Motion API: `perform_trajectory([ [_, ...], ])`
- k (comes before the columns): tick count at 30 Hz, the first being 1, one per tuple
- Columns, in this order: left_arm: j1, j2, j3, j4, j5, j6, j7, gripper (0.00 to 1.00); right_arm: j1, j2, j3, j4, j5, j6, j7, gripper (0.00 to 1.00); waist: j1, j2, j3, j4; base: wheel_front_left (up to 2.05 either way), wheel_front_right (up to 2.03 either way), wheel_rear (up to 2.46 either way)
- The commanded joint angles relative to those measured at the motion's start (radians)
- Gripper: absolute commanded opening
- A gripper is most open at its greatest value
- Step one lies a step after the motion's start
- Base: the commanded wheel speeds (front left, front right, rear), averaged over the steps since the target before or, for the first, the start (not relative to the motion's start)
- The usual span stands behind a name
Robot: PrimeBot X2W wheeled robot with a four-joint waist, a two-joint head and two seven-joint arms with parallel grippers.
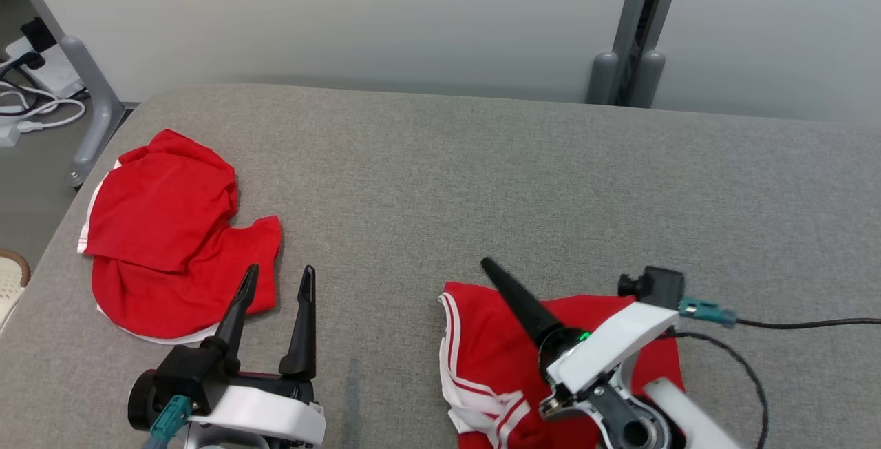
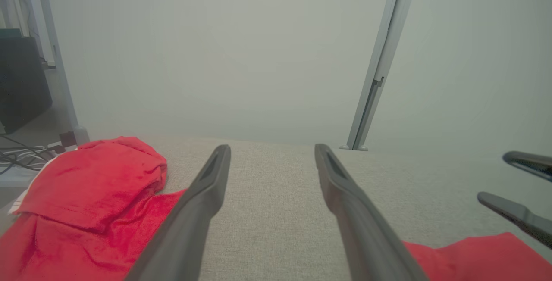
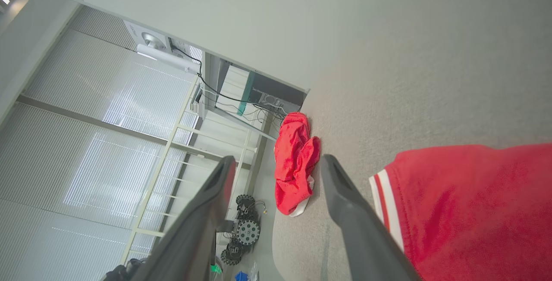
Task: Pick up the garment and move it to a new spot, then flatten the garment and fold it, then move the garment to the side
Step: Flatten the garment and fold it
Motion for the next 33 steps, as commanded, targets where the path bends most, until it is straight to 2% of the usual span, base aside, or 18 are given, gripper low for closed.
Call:
perform_trajectory([
  [1,0.012,0.004,0.006,-0.001,0.003,-0.002,-0.003,1.0,-0.016,-0.021,-0.031,-0.007,-0.023,0.002,-0.011,1.0,0.0,-0.0001,-0.01,-0.011,0.0,0.0,0.0],
  [5,0.022,0.004,0.013,-0.006,0.009,-0.005,-0.003,1.0,-0.031,-0.074,-0.142,-0.031,-0.125,0.002,-0.039,1.0,0.0,-0.0001,-0.025,-0.033,0.0,0.0,0.0],
  [9,0.033,0.003,0.015,-0.013,0.01,-0.007,-0.003,1.0,-0.039,-0.156,-0.231,-0.064,-0.388,0.002,-0.082,1.0,0.0,-0.0001,-0.034,-0.056,0.0,0.0,0.0],
  [13,0.027,0.004,0.018,-0.023,0.009,-0.007,-0.003,1.0,0.002,-0.199,-0.338,-0.126,-0.682,0.002,-0.107,1.0,0.0,-0.0001,-0.036,-0.079,0.0,0.0,0.0],
  [15,0.025,0.003,0.016,-0.027,0.006,-0.007,-0.003,1.0,0.032,-0.2,-0.379,-0.162,-0.815,0.002,-0.11,1.0,0.0,-0.0001,-0.036,-0.089,0.0,0.0,0.0],
  [20,0.025,0.003,0.016,-0.04,0.001,-0.002,-0.003,1.0,0.125,-0.189,-0.484,-0.24,-1.062,0.002,-0.128,1.0,0.0,-0.0001,-0.031,-0.115,0.0,0.0,0.0],
  [24,0.019,0.004,0.015,-0.049,-0.001,0.001,-0.003,1.0,0.195,-0.15,-0.566,-0.263,-1.155,0.002,-0.171,1.0,0.0,-0.0001,-0.02,-0.131,0.0,0.0,0.0],
  [28,0.022,0.004,0.016,-0.062,-0.006,0.011,-0.003,1.0,0.247,-0.136,-0.599,-0.252,-1.246,0.002,-0.221,1.0,0.0,-0.0001,-0.011,-0.139,0.0,0.0,0.0],
  [33,0.041,0.004,0.01,-0.07,-0.012,0.02,-0.003,1.0,0.279,-0.078,-0.653,-0.233,-1.287,0.001,-0.247,1.0,0.0,-0.0001,-0.006,-0.141,0.0,0.0,0.0],
])
